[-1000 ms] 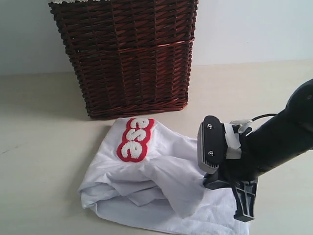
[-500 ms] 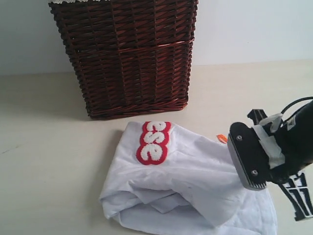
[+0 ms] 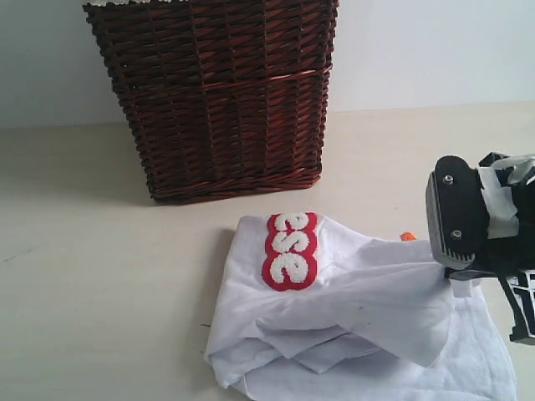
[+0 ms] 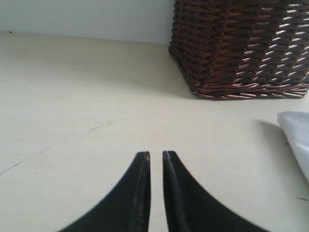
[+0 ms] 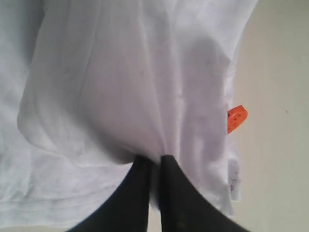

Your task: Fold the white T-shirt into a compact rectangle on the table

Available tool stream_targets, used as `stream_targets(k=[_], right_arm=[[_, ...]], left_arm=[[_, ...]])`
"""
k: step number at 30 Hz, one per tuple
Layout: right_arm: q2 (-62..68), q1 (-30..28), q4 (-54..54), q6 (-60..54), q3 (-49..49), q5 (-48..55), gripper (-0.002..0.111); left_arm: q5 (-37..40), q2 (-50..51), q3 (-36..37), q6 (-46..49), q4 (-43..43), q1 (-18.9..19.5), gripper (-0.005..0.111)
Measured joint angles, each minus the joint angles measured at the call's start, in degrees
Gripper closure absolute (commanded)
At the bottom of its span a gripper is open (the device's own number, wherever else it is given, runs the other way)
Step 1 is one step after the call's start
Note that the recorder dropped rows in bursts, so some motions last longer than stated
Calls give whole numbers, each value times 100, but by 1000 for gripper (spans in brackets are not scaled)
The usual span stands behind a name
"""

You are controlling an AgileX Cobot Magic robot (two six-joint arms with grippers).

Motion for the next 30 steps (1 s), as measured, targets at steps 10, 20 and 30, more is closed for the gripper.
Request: stream_targets(k=[10, 20, 30], right_arm=[[-382, -50, 392, 318, -756, 403, 108], [350, -1049, -1102, 750, 501, -110, 108], [614, -1152, -1103, 759, 716, -677, 52]], left_arm=[[0, 0, 0, 0, 0, 0, 95], [0, 0, 0, 0, 0, 0, 95], [0, 0, 0, 0, 0, 0, 95]])
